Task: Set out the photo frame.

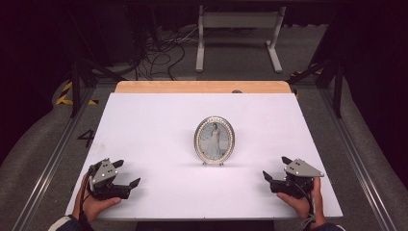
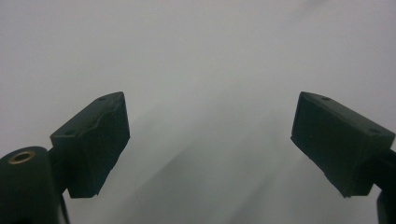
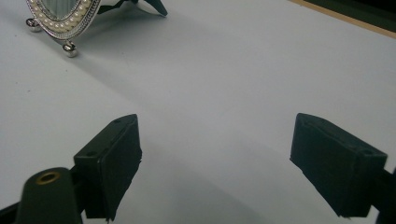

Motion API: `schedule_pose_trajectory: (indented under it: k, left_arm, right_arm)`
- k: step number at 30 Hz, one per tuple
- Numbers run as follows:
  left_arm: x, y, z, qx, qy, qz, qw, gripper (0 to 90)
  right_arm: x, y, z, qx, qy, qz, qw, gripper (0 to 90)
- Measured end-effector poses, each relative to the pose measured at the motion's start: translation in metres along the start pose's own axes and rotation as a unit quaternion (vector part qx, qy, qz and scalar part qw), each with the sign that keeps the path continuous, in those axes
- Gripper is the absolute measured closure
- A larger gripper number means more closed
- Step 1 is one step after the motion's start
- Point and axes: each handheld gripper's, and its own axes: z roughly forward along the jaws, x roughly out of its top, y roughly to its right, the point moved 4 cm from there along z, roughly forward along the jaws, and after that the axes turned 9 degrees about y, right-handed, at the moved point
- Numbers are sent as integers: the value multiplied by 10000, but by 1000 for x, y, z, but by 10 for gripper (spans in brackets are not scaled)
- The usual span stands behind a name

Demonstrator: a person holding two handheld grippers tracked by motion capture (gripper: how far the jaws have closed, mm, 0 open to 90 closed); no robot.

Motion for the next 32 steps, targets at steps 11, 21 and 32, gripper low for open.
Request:
schedule_pose_trajectory:
  k: [11, 21, 32]
  left_arm:
    - [-1, 0, 2, 11, -56, 71, 10000, 121]
    - [1, 0, 1, 67, -36, 87, 9999, 121]
    - [2, -2, 2, 106, 19, 52, 9999, 123]
  right_arm:
    - [0, 0, 1, 2, -23, -36, 10000, 166]
    - [0, -1, 2, -6, -24, -64, 10000, 172]
    - [1, 3, -1, -188, 19, -31, 9998, 176]
